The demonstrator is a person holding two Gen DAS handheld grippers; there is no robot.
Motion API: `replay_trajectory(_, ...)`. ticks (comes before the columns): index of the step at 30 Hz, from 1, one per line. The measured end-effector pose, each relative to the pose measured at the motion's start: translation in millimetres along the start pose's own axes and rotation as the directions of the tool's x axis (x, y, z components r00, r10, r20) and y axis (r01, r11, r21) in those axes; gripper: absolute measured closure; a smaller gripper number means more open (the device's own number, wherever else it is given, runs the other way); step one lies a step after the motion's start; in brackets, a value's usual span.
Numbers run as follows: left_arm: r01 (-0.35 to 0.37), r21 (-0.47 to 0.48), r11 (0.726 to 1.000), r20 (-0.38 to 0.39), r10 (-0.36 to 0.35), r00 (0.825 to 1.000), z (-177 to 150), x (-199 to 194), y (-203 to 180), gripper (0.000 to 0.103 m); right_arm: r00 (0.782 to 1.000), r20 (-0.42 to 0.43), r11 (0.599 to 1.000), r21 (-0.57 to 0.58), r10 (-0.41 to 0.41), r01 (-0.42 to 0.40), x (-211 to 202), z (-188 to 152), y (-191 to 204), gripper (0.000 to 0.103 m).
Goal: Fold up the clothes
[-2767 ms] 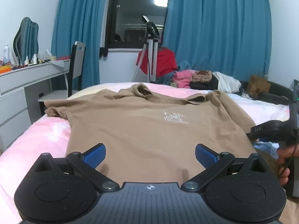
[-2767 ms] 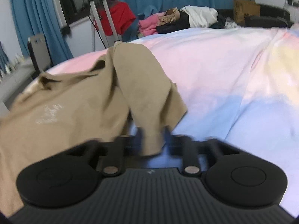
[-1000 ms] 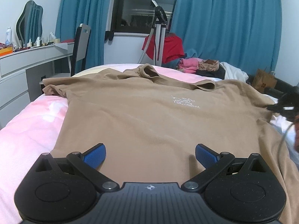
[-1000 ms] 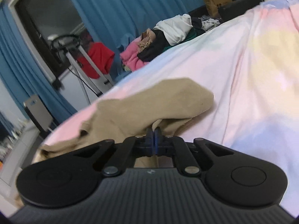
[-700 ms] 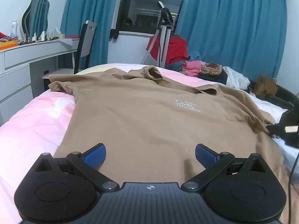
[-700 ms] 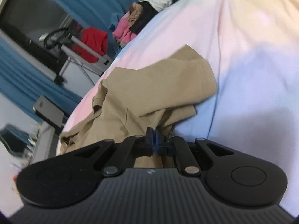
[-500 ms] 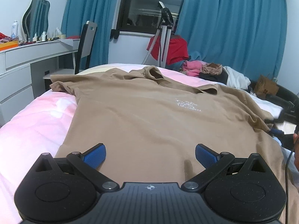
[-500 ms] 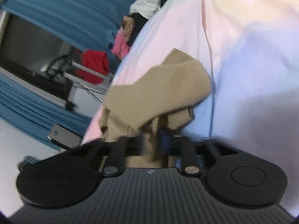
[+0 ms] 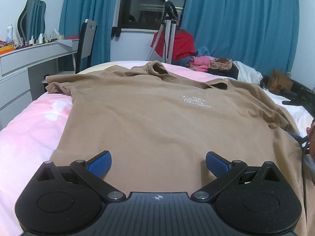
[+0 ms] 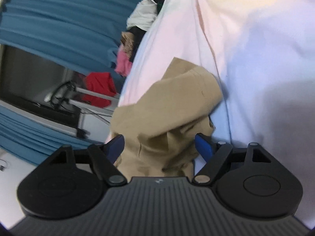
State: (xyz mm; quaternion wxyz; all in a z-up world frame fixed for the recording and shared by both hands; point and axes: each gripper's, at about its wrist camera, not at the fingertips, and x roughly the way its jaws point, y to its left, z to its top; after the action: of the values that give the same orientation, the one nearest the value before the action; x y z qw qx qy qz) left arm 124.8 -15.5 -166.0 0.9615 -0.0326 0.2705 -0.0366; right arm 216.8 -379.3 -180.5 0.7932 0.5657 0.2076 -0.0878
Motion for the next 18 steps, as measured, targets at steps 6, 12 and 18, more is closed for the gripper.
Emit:
replay_trajectory(6,0.002,-0.001,1.0,-0.008,-0.002,1.0,-1,2,1,0.0,0.998,-0.014,0.998,0.013,-0.064,0.064,-6,-5,1,0.022)
replay_trajectory(12,0.0,-0.001,1.0,-0.009,0.0,1.0,-2,1,0,0.0,0.998,0.051,0.999,-0.023,-0.029,0.03,9,4,-5,0.022)
replay_trajectory(18,0.0,0.002,1.0,-0.004,0.0,1.0,-3,-1,0,0.0,0.993,0.119,0.977,-0.211,0.015,0.011,42,20,12,0.02)
